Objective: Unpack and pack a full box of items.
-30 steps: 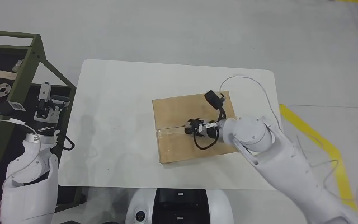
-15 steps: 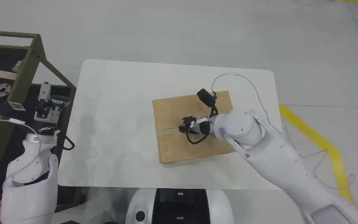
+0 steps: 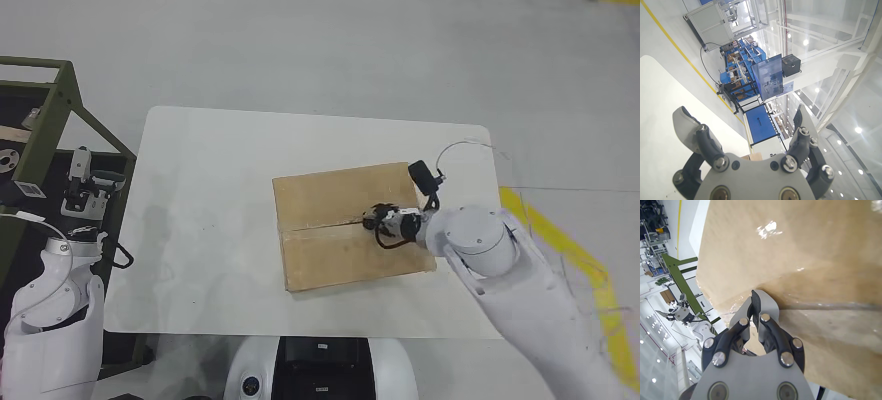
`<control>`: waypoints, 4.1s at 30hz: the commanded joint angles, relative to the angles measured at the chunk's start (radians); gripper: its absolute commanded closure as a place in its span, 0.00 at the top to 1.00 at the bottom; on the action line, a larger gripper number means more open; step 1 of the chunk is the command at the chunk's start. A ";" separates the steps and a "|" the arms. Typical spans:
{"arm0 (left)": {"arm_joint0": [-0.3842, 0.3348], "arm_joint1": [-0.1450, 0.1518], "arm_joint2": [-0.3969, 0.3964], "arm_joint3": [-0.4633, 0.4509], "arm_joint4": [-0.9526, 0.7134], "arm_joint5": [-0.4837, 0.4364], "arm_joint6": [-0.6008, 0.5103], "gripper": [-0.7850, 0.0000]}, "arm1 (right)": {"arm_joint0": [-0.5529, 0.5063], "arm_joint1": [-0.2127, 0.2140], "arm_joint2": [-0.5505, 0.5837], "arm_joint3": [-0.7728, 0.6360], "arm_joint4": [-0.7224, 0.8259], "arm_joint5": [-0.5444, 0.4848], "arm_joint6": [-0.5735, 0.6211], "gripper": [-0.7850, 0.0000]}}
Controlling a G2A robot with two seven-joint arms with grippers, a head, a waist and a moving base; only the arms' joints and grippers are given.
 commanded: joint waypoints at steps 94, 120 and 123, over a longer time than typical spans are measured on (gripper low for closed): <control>0.000 0.000 0.000 0.000 0.000 0.000 0.000 1.00 | -0.216 0.059 0.289 0.031 0.126 -0.169 -0.080 0.00; 0.000 0.000 0.000 0.000 0.000 0.000 0.000 1.00 | -0.326 0.054 0.468 -0.092 0.181 -0.361 -0.280 0.00; 0.000 0.000 0.000 0.000 0.000 0.000 0.000 1.00 | -0.321 0.054 0.484 -0.087 0.179 -0.368 -0.281 0.00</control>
